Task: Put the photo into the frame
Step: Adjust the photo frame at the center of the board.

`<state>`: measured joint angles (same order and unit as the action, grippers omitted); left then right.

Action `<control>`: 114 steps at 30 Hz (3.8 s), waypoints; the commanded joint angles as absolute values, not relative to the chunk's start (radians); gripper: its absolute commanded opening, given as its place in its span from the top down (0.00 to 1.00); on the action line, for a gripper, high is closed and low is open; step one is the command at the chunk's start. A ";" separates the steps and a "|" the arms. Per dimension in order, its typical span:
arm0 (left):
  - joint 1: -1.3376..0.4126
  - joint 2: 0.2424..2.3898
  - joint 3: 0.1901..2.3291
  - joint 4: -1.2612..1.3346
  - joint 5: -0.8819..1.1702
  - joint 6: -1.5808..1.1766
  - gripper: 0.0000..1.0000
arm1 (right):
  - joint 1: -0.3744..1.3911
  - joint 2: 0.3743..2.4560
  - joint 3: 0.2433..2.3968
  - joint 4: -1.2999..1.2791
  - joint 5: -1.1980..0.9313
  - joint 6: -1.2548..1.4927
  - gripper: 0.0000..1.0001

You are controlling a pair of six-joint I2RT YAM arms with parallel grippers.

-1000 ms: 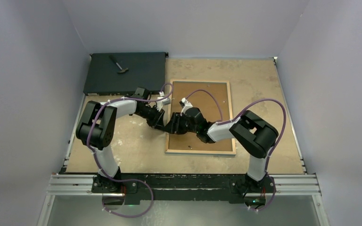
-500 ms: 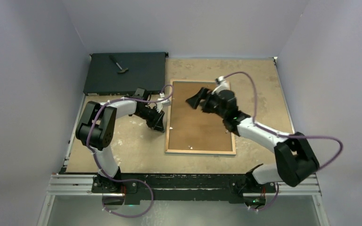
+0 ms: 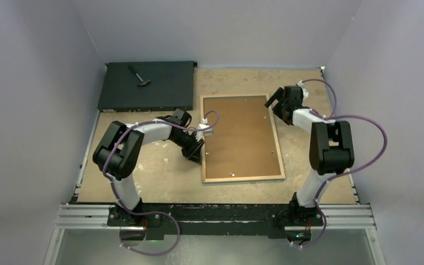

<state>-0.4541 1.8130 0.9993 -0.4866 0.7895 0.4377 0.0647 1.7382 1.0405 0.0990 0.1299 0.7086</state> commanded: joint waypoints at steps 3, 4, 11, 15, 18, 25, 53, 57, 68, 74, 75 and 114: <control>-0.527 1.843 1.028 -0.462 0.769 0.445 0.83 | 0.036 1.936 1.230 0.082 -0.014 0.702 0.01; -0.543 1.850 1.036 -0.459 0.767 0.443 0.83 | 0.037 1.965 1.256 0.105 -0.030 0.701 0.01; -0.686 1.994 1.184 -0.449 0.765 0.399 0.83 | 0.115 2.149 1.497 0.049 -0.162 0.695 0.01; -0.763 2.081 1.287 -0.444 0.771 0.374 0.84 | 0.147 2.183 1.549 0.037 -0.222 0.686 0.01; -0.801 2.120 1.341 -0.418 0.794 0.326 0.83 | 0.165 2.194 1.554 0.055 -0.289 0.676 0.01; -0.777 2.034 1.412 -0.572 0.885 0.308 0.65 | 0.182 2.228 1.613 0.017 -0.402 0.602 0.01; -0.160 1.773 1.191 -0.604 0.724 0.395 0.52 | 0.378 1.996 1.452 -0.040 -0.326 0.575 0.01; -0.132 1.738 1.141 -0.550 0.666 0.371 0.54 | 0.295 1.791 1.274 -0.103 -0.177 0.605 0.01; -0.116 1.789 1.115 -0.506 0.732 0.356 0.66 | 0.075 1.295 0.784 -0.249 0.023 0.684 0.01; -0.115 1.804 1.098 -0.491 0.745 0.359 0.73 | 0.054 1.193 0.687 -0.279 0.042 0.703 0.01; -0.115 1.806 1.097 -0.489 0.746 0.360 0.73 | 0.054 1.193 0.673 -0.274 0.033 0.707 0.01; -0.344 1.820 1.012 -0.720 0.835 0.612 0.89 | 0.026 1.488 0.824 -0.118 -0.081 0.673 0.01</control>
